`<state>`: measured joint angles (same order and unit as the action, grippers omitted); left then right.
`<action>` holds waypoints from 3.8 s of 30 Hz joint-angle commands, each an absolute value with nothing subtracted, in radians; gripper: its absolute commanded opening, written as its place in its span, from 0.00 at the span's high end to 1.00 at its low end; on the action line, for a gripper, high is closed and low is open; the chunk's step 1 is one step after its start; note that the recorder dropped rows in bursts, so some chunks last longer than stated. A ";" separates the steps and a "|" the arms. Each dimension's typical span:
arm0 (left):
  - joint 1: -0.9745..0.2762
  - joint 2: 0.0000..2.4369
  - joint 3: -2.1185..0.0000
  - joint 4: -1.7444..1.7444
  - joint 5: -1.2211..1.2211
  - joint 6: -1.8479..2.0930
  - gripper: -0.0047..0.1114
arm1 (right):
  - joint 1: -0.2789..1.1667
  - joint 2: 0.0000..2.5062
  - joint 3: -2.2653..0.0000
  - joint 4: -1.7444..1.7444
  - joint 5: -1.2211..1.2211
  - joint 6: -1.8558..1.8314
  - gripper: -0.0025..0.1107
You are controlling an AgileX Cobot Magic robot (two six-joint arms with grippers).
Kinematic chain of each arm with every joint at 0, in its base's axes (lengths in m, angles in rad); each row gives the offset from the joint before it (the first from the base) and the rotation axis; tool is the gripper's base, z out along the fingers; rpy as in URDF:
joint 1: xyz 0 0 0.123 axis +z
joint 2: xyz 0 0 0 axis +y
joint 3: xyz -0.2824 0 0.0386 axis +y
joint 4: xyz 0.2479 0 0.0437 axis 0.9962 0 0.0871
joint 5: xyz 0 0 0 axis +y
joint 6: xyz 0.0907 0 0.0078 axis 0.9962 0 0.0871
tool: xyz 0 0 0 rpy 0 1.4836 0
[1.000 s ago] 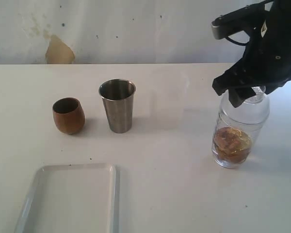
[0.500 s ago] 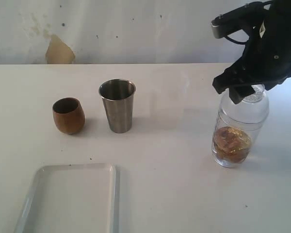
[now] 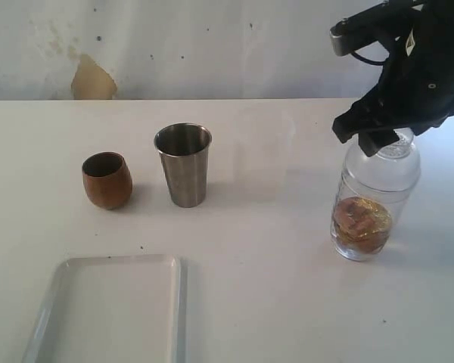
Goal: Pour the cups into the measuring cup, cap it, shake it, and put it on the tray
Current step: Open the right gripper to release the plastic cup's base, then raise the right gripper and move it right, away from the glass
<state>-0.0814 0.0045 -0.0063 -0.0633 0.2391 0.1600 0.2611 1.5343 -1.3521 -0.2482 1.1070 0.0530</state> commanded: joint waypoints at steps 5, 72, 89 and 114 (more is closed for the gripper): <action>-0.081 0.000 0.000 -0.074 0.237 0.158 0.96 | 0.258 1.524 -1.373 -0.270 1.097 0.057 0.51; -0.081 0.000 0.000 -0.074 0.237 0.158 0.96 | 0.258 1.493 -1.371 -0.288 1.041 0.029 0.98; -0.081 0.000 0.000 -0.074 0.237 0.158 0.96 | 0.258 1.538 -1.371 -0.326 1.046 0.057 0.98; -0.081 0.000 0.000 -0.074 0.237 0.158 0.96 | 0.258 1.598 -1.371 -0.233 1.166 0.027 0.98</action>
